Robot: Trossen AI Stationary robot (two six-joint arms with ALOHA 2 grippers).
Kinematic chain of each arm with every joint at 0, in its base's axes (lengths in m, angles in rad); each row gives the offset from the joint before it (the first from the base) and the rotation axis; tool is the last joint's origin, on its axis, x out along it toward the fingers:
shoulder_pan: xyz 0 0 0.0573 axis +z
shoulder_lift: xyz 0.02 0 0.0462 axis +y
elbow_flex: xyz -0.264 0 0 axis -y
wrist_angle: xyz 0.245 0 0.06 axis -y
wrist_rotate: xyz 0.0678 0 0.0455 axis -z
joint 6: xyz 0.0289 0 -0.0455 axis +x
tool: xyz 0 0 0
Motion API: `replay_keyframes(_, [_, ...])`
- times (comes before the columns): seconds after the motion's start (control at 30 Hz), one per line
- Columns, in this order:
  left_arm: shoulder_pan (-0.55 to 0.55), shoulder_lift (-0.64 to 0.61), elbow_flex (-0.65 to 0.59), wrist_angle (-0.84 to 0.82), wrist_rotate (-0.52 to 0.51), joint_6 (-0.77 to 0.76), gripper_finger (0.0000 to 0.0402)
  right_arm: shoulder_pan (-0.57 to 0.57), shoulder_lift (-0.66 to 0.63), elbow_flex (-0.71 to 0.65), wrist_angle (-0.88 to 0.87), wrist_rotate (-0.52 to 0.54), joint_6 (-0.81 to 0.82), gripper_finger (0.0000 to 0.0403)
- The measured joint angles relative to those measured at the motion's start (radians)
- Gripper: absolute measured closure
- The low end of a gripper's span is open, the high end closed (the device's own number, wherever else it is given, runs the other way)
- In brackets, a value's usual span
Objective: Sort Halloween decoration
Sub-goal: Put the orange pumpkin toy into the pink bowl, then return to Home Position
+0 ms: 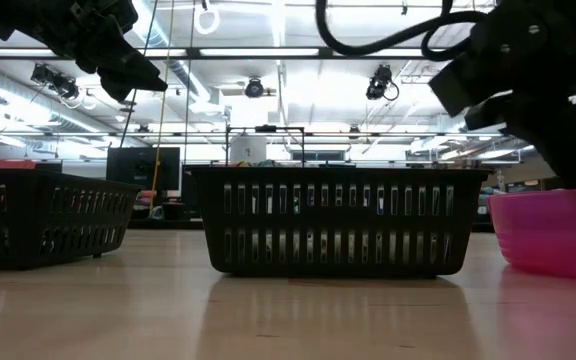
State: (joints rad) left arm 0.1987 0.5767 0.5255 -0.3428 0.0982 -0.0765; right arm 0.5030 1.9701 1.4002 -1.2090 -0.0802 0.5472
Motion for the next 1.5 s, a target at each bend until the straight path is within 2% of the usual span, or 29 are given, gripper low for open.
replay_keyframes(0.43, [0.000,0.000,0.000,0.000,0.000,0.000,0.0285,-0.016,0.001,-0.058,0.068,-0.005,0.015,0.0277])
replay_keyframes(0.63, [0.000,0.000,0.000,0.000,0.000,-0.006,0.0285,-0.041,0.001,-0.053,0.055,-0.051,0.053,0.0249])
replay_keyframes(0.8, [0.000,0.000,0.000,0.004,0.000,-0.006,0.0285,-0.054,-0.001,-0.004,-0.044,-0.057,0.023,0.0229])
replay_keyframes(0.97, [0.000,0.000,0.000,0.048,0.000,0.007,0.0285,-0.054,-0.064,0.023,-0.060,0.056,-0.006,0.0232])
replay_keyframes(1.13, [0.000,0.000,0.000,0.053,0.000,0.018,0.0285,-0.055,-0.213,-0.022,0.058,0.261,-0.028,0.0243])
replay_keyframes(1.37, [0.000,0.000,0.000,0.084,0.000,0.020,0.0285,-0.087,-0.486,-0.245,0.473,0.512,-0.136,0.0250])
replay_keyframes(1.5, [0.000,0.000,0.000,0.166,0.000,0.020,0.0285,-0.130,-0.627,-0.405,0.775,0.574,-0.275,0.0249])
